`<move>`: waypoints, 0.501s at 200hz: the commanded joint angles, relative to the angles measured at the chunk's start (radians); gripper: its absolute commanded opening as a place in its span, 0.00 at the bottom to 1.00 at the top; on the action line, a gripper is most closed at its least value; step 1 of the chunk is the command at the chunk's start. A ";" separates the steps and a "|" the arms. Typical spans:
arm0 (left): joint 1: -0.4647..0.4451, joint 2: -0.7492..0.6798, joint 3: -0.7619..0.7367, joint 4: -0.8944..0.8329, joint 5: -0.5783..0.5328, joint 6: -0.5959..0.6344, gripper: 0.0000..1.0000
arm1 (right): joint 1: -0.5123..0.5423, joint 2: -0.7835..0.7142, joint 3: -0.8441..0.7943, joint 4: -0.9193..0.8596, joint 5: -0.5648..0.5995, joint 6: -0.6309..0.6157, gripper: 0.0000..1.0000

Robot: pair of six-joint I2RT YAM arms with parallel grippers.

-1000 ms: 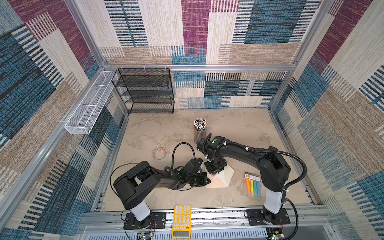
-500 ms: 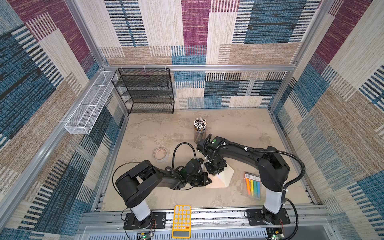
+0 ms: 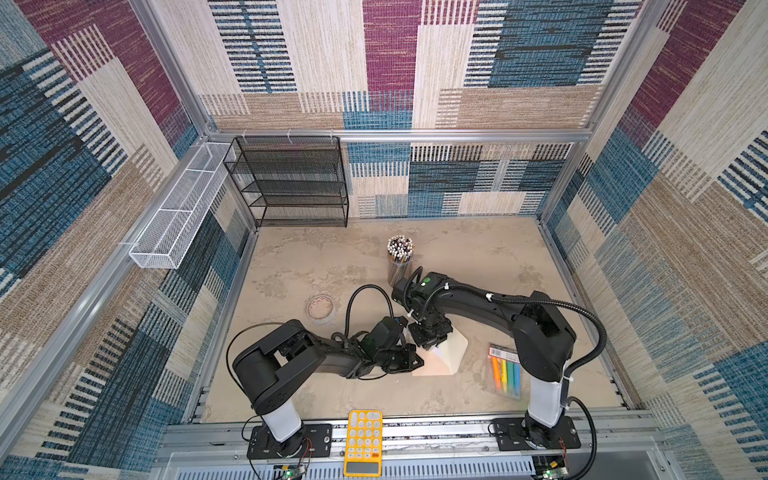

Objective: Place the letter into the envelope and seal it
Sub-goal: 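Rub the glue stick on the envelope while the left gripper presses it down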

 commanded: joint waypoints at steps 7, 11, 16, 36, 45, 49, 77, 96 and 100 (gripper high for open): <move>-0.001 0.019 -0.001 -0.141 -0.035 0.012 0.00 | -0.002 -0.003 0.015 0.065 0.083 0.021 0.00; -0.001 0.020 -0.001 -0.142 -0.034 0.013 0.00 | -0.002 -0.006 0.018 0.060 0.083 0.022 0.00; -0.001 0.022 -0.001 -0.142 -0.035 0.012 0.00 | -0.003 -0.011 0.023 0.054 0.086 0.021 0.00; -0.001 0.027 -0.004 -0.146 -0.035 0.012 0.00 | -0.002 -0.029 0.035 0.038 0.087 0.024 0.00; -0.002 0.025 -0.007 -0.146 -0.036 0.009 0.00 | -0.003 -0.034 0.042 0.030 0.089 0.026 0.00; -0.002 0.024 -0.007 -0.146 -0.036 0.010 0.00 | -0.003 -0.037 0.044 0.028 0.090 0.026 0.00; -0.001 0.023 -0.008 -0.157 -0.036 0.012 0.00 | -0.002 -0.048 0.055 0.005 0.108 0.029 0.00; -0.001 0.021 -0.012 -0.164 -0.038 0.012 0.00 | -0.002 -0.061 0.065 -0.005 0.115 0.035 0.00; 0.000 0.018 -0.013 -0.164 -0.039 0.012 0.00 | -0.002 -0.063 0.068 -0.009 0.115 0.037 0.00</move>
